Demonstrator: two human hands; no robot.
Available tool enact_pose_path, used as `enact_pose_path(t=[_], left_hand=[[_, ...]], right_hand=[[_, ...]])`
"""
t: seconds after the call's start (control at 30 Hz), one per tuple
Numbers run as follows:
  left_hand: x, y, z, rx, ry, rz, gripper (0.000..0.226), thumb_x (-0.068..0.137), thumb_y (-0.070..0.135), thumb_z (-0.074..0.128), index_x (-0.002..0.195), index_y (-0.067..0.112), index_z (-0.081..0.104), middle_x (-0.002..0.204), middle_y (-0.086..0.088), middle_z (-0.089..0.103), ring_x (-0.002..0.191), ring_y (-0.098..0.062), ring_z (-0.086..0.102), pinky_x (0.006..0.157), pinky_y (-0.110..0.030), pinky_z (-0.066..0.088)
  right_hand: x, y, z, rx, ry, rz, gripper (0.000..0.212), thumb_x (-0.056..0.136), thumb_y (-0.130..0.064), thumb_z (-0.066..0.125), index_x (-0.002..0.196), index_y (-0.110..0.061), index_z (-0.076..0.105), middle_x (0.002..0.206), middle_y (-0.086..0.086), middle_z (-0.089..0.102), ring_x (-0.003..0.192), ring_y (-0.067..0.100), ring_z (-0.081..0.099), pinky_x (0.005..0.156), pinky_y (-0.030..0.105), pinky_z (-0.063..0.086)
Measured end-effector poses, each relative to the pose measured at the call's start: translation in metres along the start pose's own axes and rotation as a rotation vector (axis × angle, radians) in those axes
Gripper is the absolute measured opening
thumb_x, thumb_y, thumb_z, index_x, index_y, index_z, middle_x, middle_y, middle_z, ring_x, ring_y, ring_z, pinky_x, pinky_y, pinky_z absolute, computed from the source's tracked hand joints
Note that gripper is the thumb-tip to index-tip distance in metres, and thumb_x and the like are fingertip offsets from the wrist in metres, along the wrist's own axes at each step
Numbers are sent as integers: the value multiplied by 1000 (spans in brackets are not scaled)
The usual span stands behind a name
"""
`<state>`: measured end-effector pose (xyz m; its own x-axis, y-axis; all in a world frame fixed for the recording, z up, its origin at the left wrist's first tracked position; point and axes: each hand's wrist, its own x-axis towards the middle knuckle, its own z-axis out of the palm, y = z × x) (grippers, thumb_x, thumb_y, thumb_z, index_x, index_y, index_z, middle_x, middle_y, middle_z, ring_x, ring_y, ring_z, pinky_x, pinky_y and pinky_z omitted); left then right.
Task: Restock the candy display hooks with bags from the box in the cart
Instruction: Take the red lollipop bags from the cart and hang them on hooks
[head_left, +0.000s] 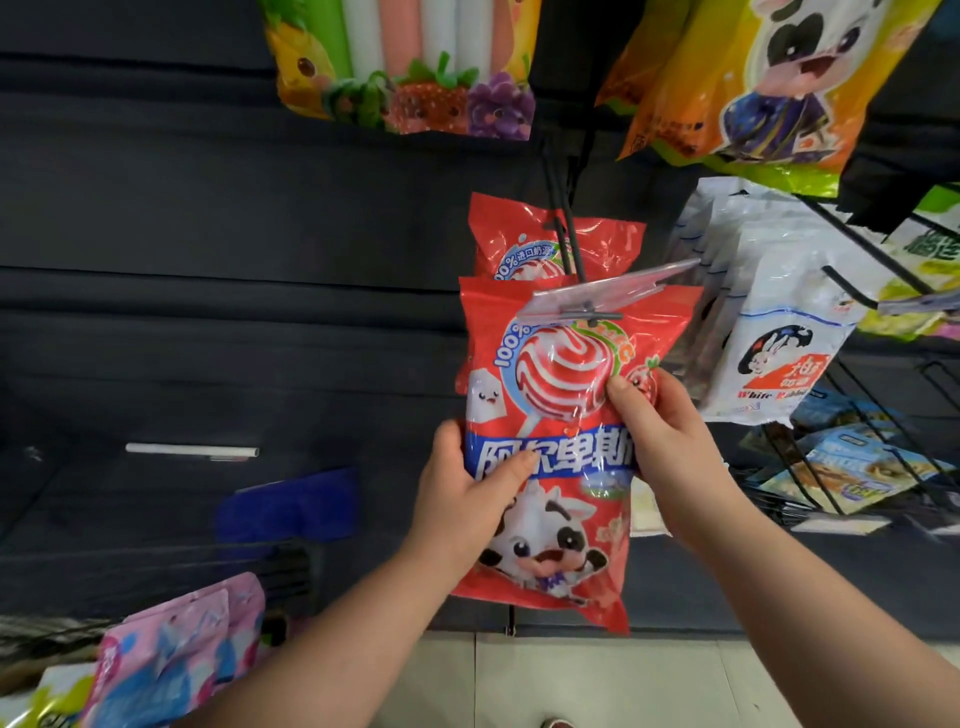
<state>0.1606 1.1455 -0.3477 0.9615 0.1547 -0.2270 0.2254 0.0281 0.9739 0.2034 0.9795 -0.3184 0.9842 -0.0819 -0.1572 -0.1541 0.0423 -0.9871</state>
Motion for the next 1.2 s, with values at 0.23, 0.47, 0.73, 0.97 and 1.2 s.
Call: enact_pose_path(t=[0.23, 0.47, 0.73, 0.97, 1.2], left_hand=[[29, 6, 7, 100, -22, -19, 28, 85, 24, 71, 101, 27, 47, 101, 9, 65, 88, -6, 65, 77, -29, 56], [70, 18, 19, 174, -6, -65, 33, 86, 26, 70, 109, 21, 46, 94, 11, 60, 79, -2, 58, 64, -20, 46], [117, 17, 28, 295, 63, -4, 43, 81, 23, 74, 116, 11, 52, 117, -7, 63, 105, -23, 63, 86, -36, 54], [142, 7, 24, 453, 111, -16, 54, 73, 41, 73, 118, 16, 56, 113, -6, 64, 100, -23, 64, 89, -46, 54], [113, 19, 7, 553, 83, -42, 68, 81, 46, 68, 136, 13, 44, 133, -11, 54, 116, -28, 58, 96, -48, 50]], right_hand=[[28, -4, 2, -70, 7, 30, 27, 87, -41, 63, 111, -31, 53, 106, -4, 70, 88, 13, 70, 74, 32, 57], [73, -10, 4, -135, 2, 20, 37, 89, -34, 63, 122, -21, 52, 104, -2, 70, 86, 12, 70, 73, 30, 58], [117, -10, 8, -296, -10, -2, 45, 89, -29, 65, 127, -15, 48, 99, -4, 64, 82, 10, 65, 78, 34, 55], [126, -7, 12, -436, -8, 53, 48, 89, -34, 62, 130, -14, 49, 119, 6, 63, 102, 23, 62, 90, 43, 53], [92, -21, 6, -672, 36, -13, 52, 91, -33, 60, 135, -10, 46, 127, 4, 59, 107, 21, 56, 80, 26, 39]])
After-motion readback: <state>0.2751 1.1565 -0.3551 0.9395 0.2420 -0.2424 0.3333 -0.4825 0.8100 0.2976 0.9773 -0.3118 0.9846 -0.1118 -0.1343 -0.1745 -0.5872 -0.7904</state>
